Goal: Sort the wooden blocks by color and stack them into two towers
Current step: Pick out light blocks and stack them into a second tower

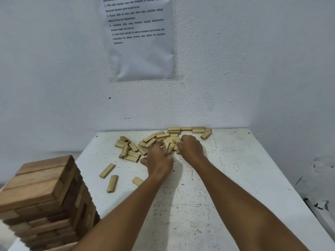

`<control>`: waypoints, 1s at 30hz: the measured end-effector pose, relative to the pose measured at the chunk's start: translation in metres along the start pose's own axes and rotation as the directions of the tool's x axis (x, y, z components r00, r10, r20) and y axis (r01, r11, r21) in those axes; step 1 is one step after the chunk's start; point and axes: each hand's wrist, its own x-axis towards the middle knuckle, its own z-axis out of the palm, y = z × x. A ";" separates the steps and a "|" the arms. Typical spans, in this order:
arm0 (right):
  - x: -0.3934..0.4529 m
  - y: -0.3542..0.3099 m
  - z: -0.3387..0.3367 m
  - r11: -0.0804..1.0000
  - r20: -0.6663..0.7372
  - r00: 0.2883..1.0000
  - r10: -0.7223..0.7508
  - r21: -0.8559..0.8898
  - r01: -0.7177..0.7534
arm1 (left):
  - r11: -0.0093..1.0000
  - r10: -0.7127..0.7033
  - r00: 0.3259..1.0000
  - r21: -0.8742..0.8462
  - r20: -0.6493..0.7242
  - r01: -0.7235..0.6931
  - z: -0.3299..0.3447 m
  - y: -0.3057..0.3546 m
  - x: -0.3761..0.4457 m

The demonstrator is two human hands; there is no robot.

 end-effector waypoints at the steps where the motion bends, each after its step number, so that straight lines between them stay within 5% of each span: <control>1: -0.003 0.000 -0.003 1.000 -0.015 1.000 0.011 0.020 -0.011 | 1.000 -0.004 1.000 -0.001 0.012 0.004 -0.003 0.001 -0.002; 9: -0.078 0.021 -0.052 0.971 -0.028 0.993 0.113 0.216 -0.104 | 0.998 0.060 0.948 -0.013 0.314 -0.059 -0.030 0.018 -0.047; 16: -0.187 0.040 -0.099 0.957 0.016 0.980 0.199 0.211 -0.198 | 0.940 0.242 0.712 0.024 0.660 -0.341 -0.061 0.031 -0.116; 22: -0.275 0.047 -0.120 0.951 0.027 0.953 0.300 0.071 -0.302 | 0.853 0.238 0.532 0.088 0.812 -0.515 -0.076 0.034 -0.172; 30: -0.317 0.038 -0.118 0.958 0.093 0.953 0.287 -0.059 -0.282 | 0.766 0.305 0.561 0.152 0.769 -0.624 -0.070 0.028 -0.196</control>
